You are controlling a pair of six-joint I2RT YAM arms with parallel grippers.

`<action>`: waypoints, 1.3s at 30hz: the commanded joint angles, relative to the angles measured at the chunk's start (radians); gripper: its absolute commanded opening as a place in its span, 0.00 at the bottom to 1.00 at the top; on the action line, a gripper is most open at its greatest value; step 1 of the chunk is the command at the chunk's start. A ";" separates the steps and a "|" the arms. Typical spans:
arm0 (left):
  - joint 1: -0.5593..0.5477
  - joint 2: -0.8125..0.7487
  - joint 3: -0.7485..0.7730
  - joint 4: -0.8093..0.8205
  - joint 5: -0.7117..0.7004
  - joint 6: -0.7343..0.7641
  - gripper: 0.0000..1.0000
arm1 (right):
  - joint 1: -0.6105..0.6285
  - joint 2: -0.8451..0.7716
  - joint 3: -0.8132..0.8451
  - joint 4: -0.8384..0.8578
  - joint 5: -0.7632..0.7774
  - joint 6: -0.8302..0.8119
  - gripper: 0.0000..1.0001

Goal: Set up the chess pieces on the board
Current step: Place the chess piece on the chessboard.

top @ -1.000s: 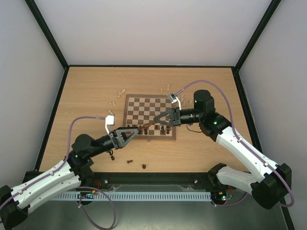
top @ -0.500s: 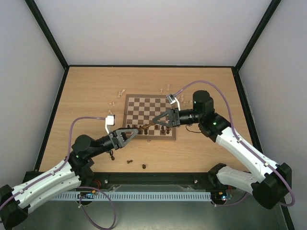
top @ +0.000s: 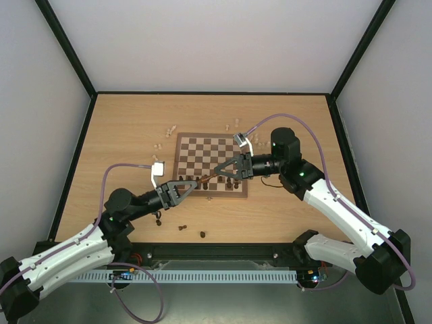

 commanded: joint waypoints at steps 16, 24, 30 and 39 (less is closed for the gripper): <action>0.028 -0.099 0.200 -0.530 -0.127 0.178 0.04 | 0.005 0.002 0.106 -0.354 0.213 -0.244 0.09; 0.028 -0.012 0.373 -0.902 -0.268 0.278 0.05 | 0.010 0.056 0.177 -0.606 0.578 -0.390 0.09; 0.029 0.001 0.379 -0.953 -0.326 0.297 0.06 | 0.079 0.144 0.218 -0.679 0.797 -0.415 0.09; 0.029 -0.003 0.380 -1.002 -0.359 0.307 0.07 | 0.250 0.345 0.299 -0.732 1.079 -0.394 0.09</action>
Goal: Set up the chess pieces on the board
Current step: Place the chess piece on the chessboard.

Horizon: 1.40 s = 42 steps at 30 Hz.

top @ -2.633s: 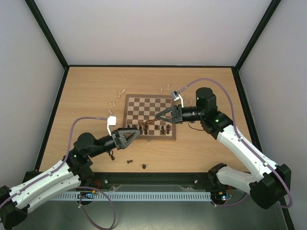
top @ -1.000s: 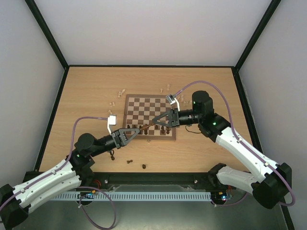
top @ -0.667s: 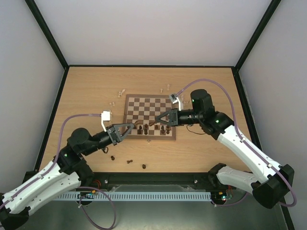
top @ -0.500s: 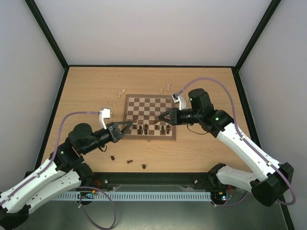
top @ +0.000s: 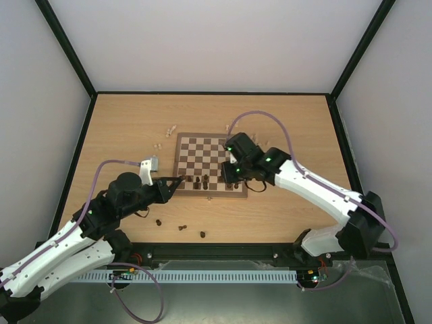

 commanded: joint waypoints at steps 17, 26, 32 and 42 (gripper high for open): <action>0.007 -0.003 0.014 -0.061 -0.029 0.027 0.08 | 0.131 0.227 0.022 0.070 0.246 0.022 0.10; 0.007 0.001 0.010 -0.052 -0.027 0.026 0.08 | 0.134 0.276 0.010 0.114 0.239 0.022 0.11; 0.007 0.004 0.007 -0.049 -0.024 0.027 0.08 | 0.133 0.297 -0.002 0.147 0.240 0.021 0.11; 0.006 0.007 0.001 -0.042 -0.023 0.027 0.08 | 0.135 0.327 -0.016 0.160 0.229 0.025 0.12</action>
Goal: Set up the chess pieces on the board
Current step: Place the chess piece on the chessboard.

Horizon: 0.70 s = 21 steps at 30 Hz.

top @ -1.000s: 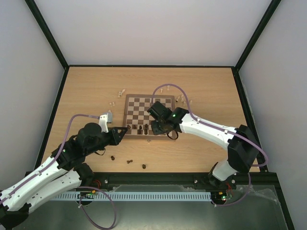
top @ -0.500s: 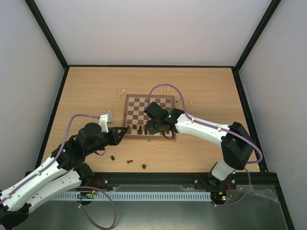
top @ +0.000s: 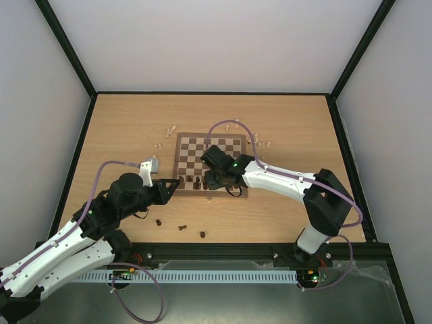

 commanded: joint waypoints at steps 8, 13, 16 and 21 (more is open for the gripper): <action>0.006 0.012 0.000 0.025 0.007 0.013 0.08 | 0.009 0.035 -0.027 0.013 -0.001 0.012 0.13; 0.007 0.011 -0.002 0.025 0.007 0.013 0.08 | 0.008 0.046 -0.025 0.022 -0.021 0.009 0.14; 0.007 0.011 -0.002 0.025 0.005 0.012 0.08 | 0.008 0.052 -0.024 0.022 -0.024 0.008 0.14; 0.007 0.010 -0.002 0.027 0.007 0.012 0.08 | 0.008 0.057 -0.023 0.022 -0.028 0.006 0.14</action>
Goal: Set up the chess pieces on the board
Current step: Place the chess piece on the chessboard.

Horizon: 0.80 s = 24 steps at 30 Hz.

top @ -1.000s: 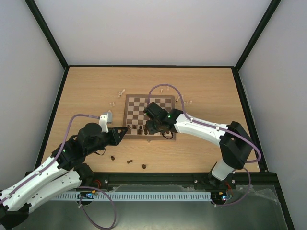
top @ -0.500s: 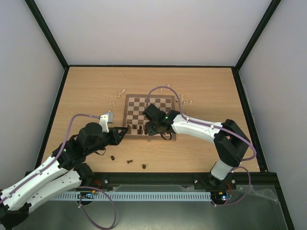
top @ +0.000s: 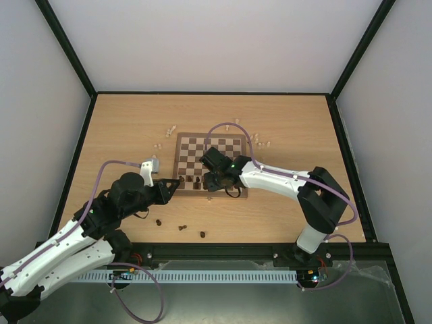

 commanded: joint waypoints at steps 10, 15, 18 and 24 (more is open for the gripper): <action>0.006 0.001 -0.004 0.026 0.004 0.015 0.08 | 0.008 0.022 0.000 -0.007 -0.004 0.004 0.24; 0.008 0.011 -0.001 0.024 0.009 0.018 0.08 | 0.009 0.000 0.007 -0.013 0.001 0.004 0.34; 0.007 0.034 0.017 0.008 0.016 0.027 0.08 | 0.008 -0.044 0.016 -0.031 0.009 0.004 0.42; 0.006 0.142 0.130 -0.111 0.015 0.083 0.08 | 0.009 -0.216 0.015 -0.097 0.072 0.002 0.66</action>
